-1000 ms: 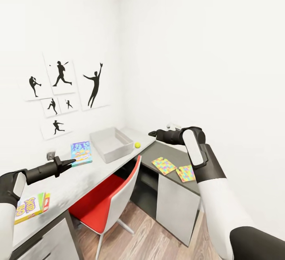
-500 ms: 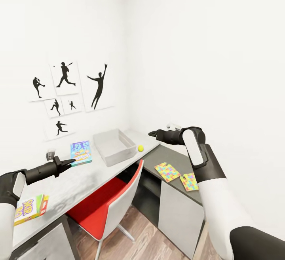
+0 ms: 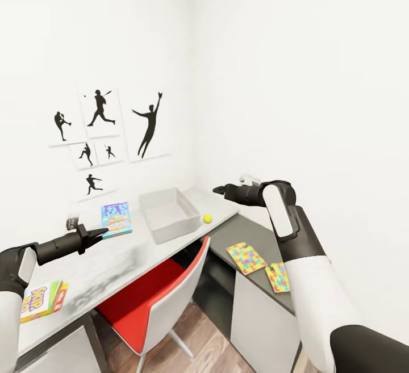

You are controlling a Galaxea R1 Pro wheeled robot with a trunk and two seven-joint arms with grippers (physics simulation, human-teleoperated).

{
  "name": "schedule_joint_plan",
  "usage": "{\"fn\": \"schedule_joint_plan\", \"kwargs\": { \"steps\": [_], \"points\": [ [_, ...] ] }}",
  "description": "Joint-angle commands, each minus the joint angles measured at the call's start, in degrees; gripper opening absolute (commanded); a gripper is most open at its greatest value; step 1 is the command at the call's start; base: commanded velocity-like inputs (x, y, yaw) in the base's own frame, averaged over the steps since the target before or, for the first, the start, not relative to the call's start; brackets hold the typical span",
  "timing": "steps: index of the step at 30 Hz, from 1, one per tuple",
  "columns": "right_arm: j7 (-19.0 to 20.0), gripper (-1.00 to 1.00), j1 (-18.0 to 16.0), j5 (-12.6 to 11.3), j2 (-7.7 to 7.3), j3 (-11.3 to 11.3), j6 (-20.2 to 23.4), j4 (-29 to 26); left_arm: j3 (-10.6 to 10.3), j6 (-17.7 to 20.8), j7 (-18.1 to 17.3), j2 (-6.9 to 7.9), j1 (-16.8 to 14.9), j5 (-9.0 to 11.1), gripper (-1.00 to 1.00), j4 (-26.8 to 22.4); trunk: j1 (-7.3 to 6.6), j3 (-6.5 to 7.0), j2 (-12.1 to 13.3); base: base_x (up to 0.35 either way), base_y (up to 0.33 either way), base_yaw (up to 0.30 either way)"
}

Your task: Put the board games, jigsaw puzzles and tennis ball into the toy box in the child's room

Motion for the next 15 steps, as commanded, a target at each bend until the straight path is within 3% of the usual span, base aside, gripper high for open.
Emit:
{"fn": "schedule_joint_plan", "kwargs": {
  "steps": [1,8,15],
  "points": [
    [-0.6,1.0,-0.02,-0.6,-0.02,0.03,0.15,-0.04,0.1,0.48,-0.03,-0.01,-0.04,0.27,-1.0,0.02,0.04,-0.09,-0.05,0.165,-0.151,0.076],
    [-0.6,1.0,-0.02,-0.63,-0.04,0.0,0.15,-0.06,0.1,0.49,-0.03,-0.01,-0.04,0.24,-1.0,0.02,0.04,-0.64,-0.05,0.168,-0.062,0.093],
    [-0.6,1.0,-0.02,-0.55,-0.04,0.04,0.13,-0.09,0.1,0.47,-0.03,-0.01,-0.04,0.24,-1.0,0.02,0.04,-1.23,-0.05,0.224,0.15,0.099]
  ]
}}
